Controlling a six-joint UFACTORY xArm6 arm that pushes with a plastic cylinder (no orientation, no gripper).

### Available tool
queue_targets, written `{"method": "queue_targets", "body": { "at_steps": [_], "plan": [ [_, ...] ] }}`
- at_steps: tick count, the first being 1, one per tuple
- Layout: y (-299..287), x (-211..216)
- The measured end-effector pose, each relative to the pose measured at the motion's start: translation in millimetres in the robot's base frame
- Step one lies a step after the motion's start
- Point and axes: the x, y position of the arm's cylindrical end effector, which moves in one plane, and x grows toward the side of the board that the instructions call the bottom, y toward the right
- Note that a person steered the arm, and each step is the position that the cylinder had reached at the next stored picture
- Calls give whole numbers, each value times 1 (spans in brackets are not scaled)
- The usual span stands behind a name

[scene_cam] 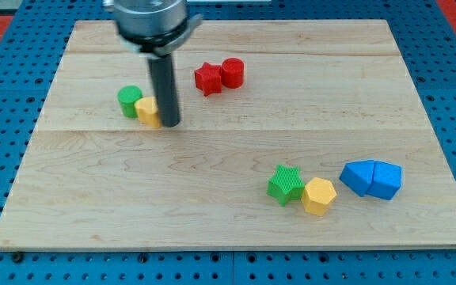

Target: Separate the yellow hexagon and green star

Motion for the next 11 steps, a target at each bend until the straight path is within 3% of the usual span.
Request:
{"method": "queue_targets", "body": {
  "at_steps": [1, 2, 3, 4, 5, 6, 8, 9, 10, 11],
  "plan": [
    [-41, 40],
    [66, 68],
    [153, 154],
    [222, 175],
    [254, 172],
    [238, 151],
    [164, 60],
    [205, 43],
    [220, 71],
    [249, 47]
  ]
}}
